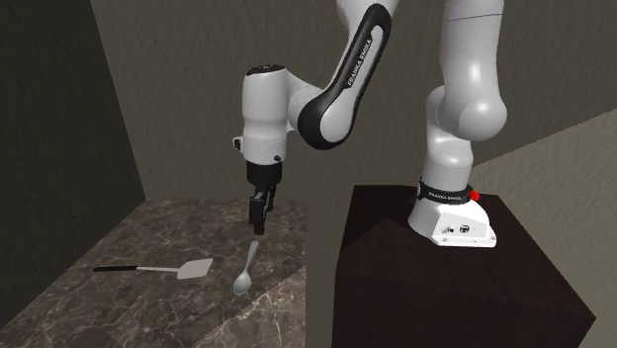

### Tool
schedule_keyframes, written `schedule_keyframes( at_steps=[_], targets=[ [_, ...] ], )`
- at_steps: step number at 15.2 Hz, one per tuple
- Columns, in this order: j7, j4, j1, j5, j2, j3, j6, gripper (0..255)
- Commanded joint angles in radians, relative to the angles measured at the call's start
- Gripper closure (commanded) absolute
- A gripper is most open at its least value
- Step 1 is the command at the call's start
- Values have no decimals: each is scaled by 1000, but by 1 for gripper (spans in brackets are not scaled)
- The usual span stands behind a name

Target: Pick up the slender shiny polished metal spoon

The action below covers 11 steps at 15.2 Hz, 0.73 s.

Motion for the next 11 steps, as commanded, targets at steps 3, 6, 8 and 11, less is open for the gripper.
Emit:
schedule_keyframes(
  at_steps=[3,6,8,11],
  targets=[
    [158,106,69,-171,168,-40,68,0],
    [249,197,141,-268,284,-92,103,0],
    [295,263,190,-315,359,-126,121,0],
    [324,295,221,-344,411,-155,144,0]
  ],
)
